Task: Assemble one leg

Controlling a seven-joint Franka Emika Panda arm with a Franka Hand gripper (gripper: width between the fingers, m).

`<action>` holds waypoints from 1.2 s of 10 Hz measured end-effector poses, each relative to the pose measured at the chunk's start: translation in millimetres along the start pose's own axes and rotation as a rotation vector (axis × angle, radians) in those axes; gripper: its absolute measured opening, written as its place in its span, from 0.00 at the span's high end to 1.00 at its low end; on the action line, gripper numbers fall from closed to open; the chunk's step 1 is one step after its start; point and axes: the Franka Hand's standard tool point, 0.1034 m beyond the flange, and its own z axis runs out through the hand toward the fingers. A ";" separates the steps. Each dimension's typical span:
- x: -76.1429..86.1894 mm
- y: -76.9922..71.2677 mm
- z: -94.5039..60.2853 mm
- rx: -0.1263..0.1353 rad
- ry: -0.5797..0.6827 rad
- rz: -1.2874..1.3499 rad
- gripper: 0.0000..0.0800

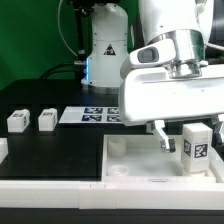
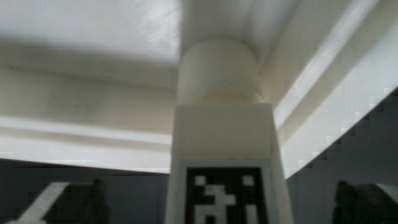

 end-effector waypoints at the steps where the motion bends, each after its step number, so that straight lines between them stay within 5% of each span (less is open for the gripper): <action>1: 0.0 0.0 0.0 0.000 0.000 0.000 0.19; 8: 13.7 3.1 -14.1 0.007 -0.028 0.000 0.19; 12: 13.5 -7.5 -14.7 0.095 -0.368 0.011 0.19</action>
Offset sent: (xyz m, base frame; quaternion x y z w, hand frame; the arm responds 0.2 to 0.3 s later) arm 0.0000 0.0000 0.0000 0.0000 0.0000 0.0000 1.0000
